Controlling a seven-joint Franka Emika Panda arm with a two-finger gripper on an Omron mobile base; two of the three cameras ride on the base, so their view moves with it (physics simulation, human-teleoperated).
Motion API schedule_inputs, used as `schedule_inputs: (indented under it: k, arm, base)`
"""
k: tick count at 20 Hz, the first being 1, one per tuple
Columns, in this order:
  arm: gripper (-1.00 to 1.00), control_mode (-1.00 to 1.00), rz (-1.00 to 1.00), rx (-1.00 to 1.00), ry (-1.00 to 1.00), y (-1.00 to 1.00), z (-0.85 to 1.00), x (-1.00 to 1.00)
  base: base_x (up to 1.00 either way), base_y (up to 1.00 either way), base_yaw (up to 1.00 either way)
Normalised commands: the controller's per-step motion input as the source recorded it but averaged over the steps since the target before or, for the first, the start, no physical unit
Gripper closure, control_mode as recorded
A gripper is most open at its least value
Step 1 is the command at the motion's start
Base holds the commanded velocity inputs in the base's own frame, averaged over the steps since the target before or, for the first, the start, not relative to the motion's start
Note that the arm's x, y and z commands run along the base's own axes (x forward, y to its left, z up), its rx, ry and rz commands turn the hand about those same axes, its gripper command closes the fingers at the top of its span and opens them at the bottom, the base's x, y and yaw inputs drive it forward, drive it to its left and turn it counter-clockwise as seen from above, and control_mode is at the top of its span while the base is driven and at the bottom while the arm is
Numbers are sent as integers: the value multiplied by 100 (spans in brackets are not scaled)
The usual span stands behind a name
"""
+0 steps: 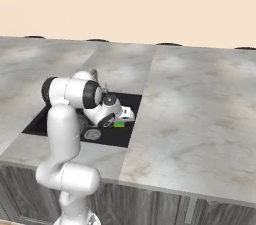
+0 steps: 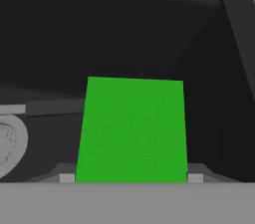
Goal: Pick the pan and sponge and place them into the sink. Then turn on the water.
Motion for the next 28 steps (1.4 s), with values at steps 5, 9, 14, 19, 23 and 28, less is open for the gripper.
schedule_inputs:
  k: [5,9,14,19,23,28]
  arm:
    - [100,-100,5,0,0,11,-67,11]
    - [100,-100,9,0,1,28,-81,14]
    - [100,-100,7,1,0,69,-24,1]
    - [100,-100,3,1,0,54,-3,1]
    - [100,-100,3,0,8,48,-48,2]
    - [100,-100,4,0,16,38,-85,12]
  base:
    - [0,0,0]
    - [0,0,0]
    - [0,0,0]
    - [0,0,0]
    - [0,0,0]
    - [0,0,0]
